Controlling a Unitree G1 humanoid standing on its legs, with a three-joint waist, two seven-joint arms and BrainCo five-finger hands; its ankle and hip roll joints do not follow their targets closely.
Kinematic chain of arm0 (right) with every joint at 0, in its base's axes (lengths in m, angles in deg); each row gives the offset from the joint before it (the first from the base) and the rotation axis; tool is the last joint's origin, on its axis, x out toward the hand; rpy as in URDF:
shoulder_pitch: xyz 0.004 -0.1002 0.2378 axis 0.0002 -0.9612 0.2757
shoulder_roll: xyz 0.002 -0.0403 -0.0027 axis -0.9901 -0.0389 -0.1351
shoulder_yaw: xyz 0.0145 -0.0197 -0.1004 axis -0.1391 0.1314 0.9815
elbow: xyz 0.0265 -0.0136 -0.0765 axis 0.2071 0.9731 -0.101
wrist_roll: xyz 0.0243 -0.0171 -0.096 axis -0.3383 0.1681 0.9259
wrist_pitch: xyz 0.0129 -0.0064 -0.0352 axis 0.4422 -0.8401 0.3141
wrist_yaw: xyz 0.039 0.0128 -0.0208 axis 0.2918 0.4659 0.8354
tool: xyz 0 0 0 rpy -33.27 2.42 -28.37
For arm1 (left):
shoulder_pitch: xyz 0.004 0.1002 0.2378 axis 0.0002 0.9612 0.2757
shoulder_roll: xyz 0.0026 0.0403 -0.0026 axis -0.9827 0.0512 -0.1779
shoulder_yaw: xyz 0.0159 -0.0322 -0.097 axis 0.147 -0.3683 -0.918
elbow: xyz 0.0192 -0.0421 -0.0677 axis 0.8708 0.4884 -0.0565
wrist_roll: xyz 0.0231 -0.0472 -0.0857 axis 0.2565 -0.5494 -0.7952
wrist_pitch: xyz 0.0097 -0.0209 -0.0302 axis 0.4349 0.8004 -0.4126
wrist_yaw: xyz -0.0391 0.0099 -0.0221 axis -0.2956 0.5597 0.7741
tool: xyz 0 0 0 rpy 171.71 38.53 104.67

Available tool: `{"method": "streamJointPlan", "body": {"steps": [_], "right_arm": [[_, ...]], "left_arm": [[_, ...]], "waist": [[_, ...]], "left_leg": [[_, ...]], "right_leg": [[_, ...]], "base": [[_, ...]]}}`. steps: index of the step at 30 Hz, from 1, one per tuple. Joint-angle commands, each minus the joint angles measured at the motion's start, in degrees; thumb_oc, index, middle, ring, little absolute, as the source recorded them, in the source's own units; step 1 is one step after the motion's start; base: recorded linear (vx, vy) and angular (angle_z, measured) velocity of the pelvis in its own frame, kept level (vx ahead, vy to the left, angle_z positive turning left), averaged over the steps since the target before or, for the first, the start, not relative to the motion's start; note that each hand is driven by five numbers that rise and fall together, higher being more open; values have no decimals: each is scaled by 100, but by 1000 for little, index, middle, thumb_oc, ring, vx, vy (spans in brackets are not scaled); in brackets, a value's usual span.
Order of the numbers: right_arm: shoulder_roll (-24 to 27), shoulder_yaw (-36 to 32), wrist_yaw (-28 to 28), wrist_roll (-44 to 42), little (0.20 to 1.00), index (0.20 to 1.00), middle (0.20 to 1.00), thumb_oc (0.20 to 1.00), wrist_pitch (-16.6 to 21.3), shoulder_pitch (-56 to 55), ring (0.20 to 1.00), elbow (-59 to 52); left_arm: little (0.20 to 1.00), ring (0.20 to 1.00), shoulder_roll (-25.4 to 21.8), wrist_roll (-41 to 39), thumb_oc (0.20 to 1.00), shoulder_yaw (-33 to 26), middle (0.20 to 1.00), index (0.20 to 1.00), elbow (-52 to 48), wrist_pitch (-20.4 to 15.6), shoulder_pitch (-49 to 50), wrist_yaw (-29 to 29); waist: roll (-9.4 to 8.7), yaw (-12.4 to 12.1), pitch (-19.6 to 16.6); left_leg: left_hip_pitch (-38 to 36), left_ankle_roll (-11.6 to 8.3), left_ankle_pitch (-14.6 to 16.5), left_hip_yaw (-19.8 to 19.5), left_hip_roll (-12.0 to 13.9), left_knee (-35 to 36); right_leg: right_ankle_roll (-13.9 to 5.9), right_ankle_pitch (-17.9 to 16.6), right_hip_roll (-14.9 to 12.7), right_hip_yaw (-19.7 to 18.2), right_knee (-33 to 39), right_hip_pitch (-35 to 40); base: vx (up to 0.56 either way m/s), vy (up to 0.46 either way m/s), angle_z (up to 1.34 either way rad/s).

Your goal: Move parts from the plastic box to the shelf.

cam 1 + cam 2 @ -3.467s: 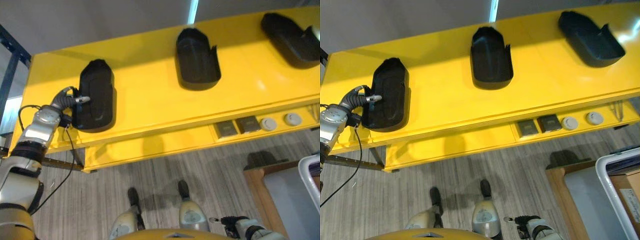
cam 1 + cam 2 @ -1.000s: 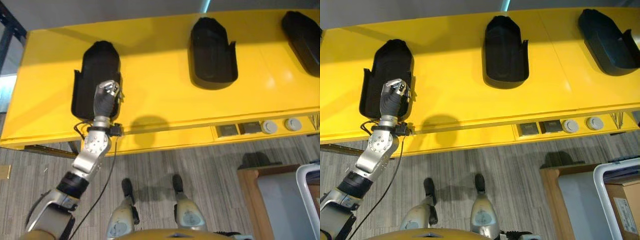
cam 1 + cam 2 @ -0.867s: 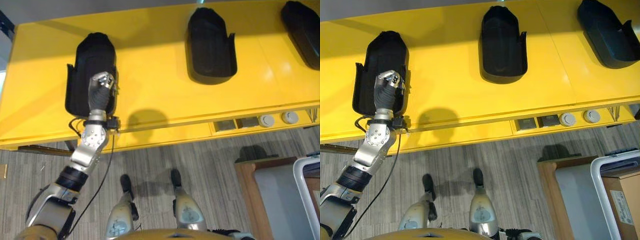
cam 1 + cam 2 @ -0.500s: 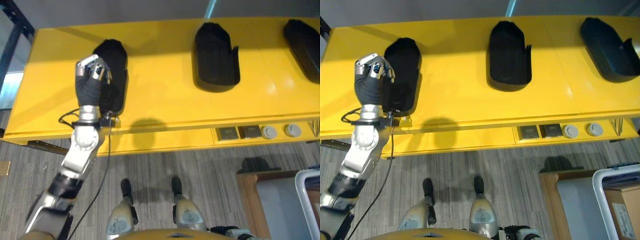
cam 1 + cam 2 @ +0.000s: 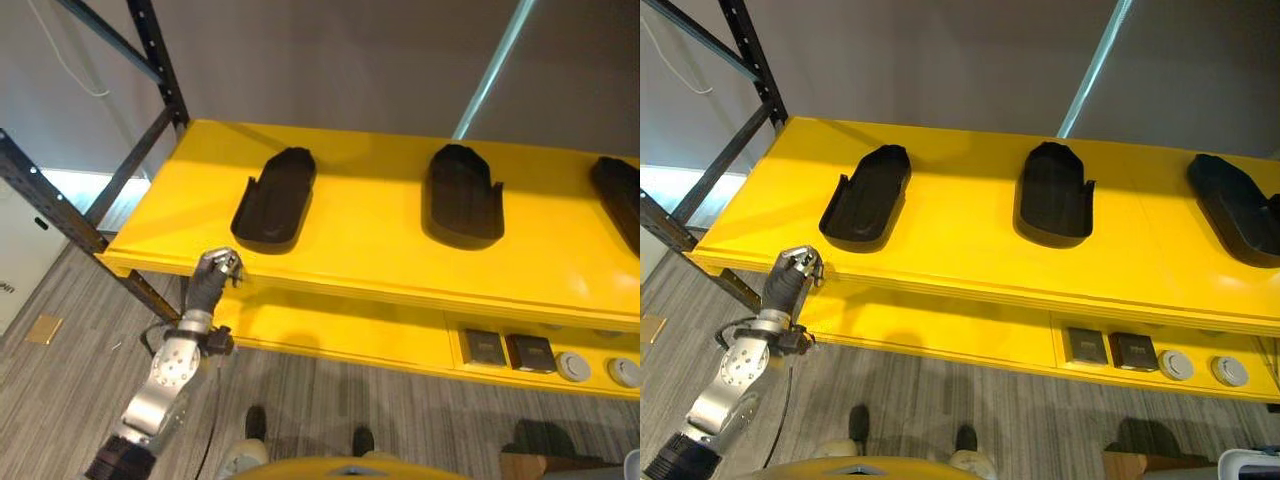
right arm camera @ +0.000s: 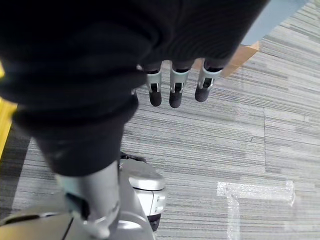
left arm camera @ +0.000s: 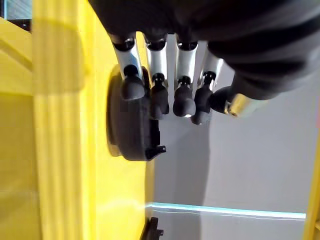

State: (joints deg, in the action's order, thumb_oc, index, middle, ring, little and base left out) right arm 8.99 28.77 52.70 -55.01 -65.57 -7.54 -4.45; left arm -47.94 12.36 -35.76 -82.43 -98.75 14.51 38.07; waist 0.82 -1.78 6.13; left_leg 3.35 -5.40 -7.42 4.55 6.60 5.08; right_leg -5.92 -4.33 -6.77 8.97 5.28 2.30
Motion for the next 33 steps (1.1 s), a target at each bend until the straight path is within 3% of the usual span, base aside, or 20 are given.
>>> {"method": "streamJointPlan", "body": {"steps": [1,8,13,17,26,33], "right_arm": [[-89,11,12,-321,1000,1000,1000,1000,-64,469,1000,210],[-13,0,-6,-522,1000,1000,1000,1000,20,572,1000,209],[9,-18,19,-349,1000,1000,1000,1000,78,529,1000,115],[18,24,47,-203,1000,1000,1000,1000,102,475,1000,52],[92,122,86,-54,1000,1000,1000,1000,65,503,1000,-133],[88,276,78,74,1000,1000,1000,1000,121,501,1000,-219]], "left_arm": [[200,200,-42,55,200,85,200,200,-14,-507,-806,-26],[200,200,-17,230,200,196,200,200,375,-782,-1199,-480],[200,200,-3,428,200,123,200,200,527,-738,-1518,-800],[200,200,-1,521,200,52,200,200,640,-644,-1686,-906],[200,200,80,600,200,53,200,200,1238,-26,-2194,-1165],[200,200,137,662,200,-12,200,200,1993,-326,-2648,-1508]], "waist": [[192,-11,326],[226,137,567],[231,292,679],[213,375,735],[209,608,981],[151,785,1087]], "left_leg": [[-206,135,495,229,-95,-8],[-2,141,449,265,-97,-8],[65,156,438,264,-114,-8],[91,162,416,288,-105,-8],[190,176,351,345,-72,-8],[248,161,295,434,-27,-8]], "right_leg": [[-121,4,-139,261,-28,-107],[-124,-63,-118,102,-31,-355],[-127,-87,-85,-95,-50,-471],[-114,-102,-63,-195,-66,-536],[-82,-149,4,-448,-117,-757],[-89,-178,39,-590,-144,-890]], "base": [[-18,1,11],[-55,17,2],[15,12,-6],[37,7,-8],[22,12,-8],[5,8,-9]]}}
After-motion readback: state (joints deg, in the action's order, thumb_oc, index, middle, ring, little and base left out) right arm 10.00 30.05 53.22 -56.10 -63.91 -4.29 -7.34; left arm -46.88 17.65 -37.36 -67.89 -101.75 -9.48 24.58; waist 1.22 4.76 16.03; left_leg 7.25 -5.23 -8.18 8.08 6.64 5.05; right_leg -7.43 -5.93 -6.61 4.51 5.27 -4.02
